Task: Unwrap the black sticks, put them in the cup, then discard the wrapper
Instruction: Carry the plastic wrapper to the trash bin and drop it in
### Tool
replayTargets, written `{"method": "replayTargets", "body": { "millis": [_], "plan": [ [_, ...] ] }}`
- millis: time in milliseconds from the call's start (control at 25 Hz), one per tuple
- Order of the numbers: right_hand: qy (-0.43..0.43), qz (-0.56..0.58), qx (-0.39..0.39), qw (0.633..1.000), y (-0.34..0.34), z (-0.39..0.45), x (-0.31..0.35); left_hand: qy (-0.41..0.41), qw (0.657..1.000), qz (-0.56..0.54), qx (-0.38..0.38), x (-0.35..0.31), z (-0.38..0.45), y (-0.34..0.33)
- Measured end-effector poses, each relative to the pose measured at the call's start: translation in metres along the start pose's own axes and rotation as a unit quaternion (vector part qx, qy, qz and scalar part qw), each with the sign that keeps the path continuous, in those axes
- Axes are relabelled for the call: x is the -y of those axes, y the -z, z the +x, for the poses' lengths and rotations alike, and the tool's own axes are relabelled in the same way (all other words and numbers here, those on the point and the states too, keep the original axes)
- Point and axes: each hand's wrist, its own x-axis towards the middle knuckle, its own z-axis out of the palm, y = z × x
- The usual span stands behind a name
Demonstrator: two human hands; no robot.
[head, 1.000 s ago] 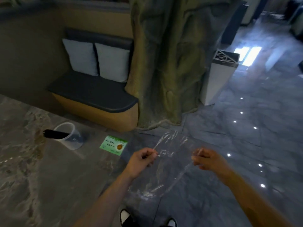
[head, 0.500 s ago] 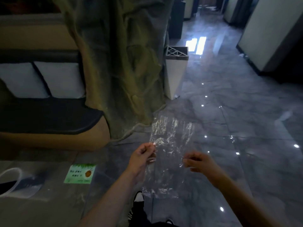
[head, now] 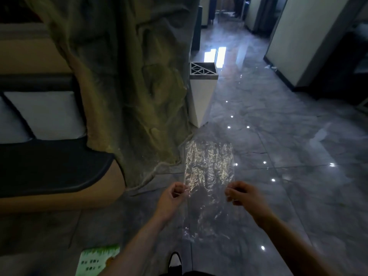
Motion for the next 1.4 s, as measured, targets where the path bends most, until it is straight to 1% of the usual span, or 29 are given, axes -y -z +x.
{"method": "replayTargets", "body": {
  "millis": [320, 480, 640, 920, 1200, 1400],
  "plan": [
    [-0.001, -0.011, -0.052, 0.999, -0.035, 0.031, 0.025, -0.024, 0.999, 0.024, 0.033, -0.007, 0.066, 0.04],
    [-0.023, -0.005, -0.083, 0.996, -0.031, 0.051, 0.031, -0.03, 0.998, 0.025, 0.05, -0.017, 0.094, 0.039],
    [-0.042, 0.013, -0.093, 0.995, -0.014, 0.084, 0.034, -0.016, 0.997, 0.014, 0.068, -0.032, 0.133, 0.025],
    [-0.05, 0.052, -0.112, 0.991, 0.05, 0.169, 0.054, 0.0, 0.997, 0.007, 0.071, -0.072, 0.222, -0.03],
    [-0.036, 0.039, -0.108, 0.993, 0.139, 0.251, 0.082, 0.041, 0.998, -0.024, 0.051, -0.124, 0.306, -0.108],
    [-0.046, 0.027, -0.089, 0.995, 0.183, 0.297, 0.091, 0.049, 0.997, -0.024, 0.051, -0.146, 0.353, -0.142]
  ]
}}
